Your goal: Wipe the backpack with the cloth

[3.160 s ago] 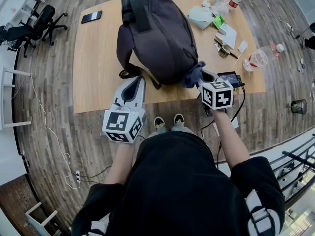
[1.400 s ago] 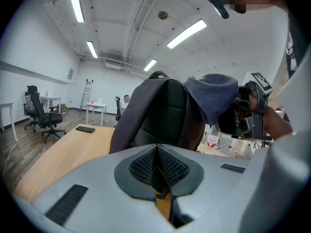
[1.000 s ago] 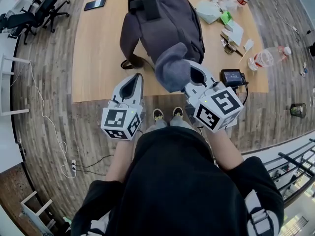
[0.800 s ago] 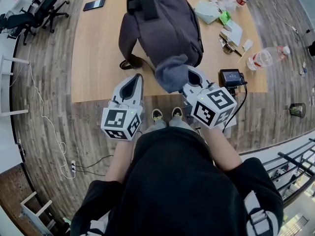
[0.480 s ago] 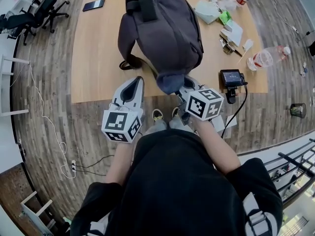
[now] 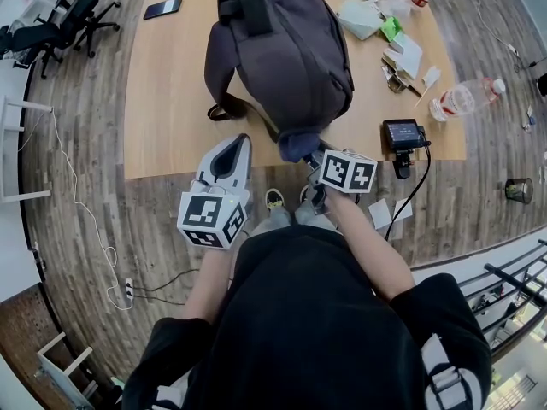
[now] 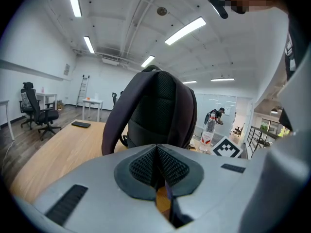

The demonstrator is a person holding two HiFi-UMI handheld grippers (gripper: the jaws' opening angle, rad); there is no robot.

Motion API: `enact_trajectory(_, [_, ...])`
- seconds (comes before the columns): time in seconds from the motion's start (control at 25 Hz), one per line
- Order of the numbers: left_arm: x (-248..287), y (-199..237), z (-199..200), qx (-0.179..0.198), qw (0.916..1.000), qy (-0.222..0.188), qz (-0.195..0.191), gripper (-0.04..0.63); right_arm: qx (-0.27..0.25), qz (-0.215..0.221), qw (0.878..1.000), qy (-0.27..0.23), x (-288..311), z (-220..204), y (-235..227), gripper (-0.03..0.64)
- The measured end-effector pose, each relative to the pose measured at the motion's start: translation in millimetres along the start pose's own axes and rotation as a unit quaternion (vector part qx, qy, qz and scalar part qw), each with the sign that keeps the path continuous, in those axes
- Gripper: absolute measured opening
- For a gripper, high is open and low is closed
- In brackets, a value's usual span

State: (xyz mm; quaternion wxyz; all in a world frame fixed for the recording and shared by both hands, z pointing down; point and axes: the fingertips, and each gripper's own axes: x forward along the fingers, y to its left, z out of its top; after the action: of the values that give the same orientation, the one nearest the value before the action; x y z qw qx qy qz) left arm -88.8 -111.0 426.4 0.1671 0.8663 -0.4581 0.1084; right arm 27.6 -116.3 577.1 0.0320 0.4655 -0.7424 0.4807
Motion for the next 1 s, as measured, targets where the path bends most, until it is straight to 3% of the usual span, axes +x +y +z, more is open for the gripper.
enact_trajectory(0.2, [-0.3, 3.6, -1.8, 0.001, 1.0000, 0.002, 0.005, 0.017, 0.035, -0.036, 0.998, 0.033, 17.8, -21.3, -33.6, 0.060])
enact_trajectory(0.44, [-2.4, 11.1, -0.3, 0.001, 0.9999, 0.000, 0.010, 0.015, 0.082, -0.066, 0.994, 0.034, 16.4, -26.9, -65.8, 0.060])
enact_trajectory(0.56, [-3.2, 14.7, 0.9, 0.001, 0.9999, -0.002, 0.013, 0.017, 0.101, -0.094, 0.990, 0.002, 1.9, -13.3, -90.7, 0.060])
enact_trajectory(0.68, [-1.4, 12.5, 0.4, 0.001, 0.9999, -0.002, 0.010, 0.017, 0.129, -0.115, 0.983, -0.064, -20.4, 18.3, -115.7, 0.060])
enact_trajectory(0.84, [4.1, 7.7, -0.8, 0.002, 1.0000, 0.001, 0.000, 0.017, 0.063, -0.136, 0.985, -0.080, -35.7, 58.4, -101.9, 0.058])
enact_trajectory(1.0, [7.4, 2.8, 1.2, 0.006, 0.9999, -0.001, -0.009, 0.017, 0.046, -0.107, 0.985, -0.125, -59.1, 82.2, -59.6, 0.058])
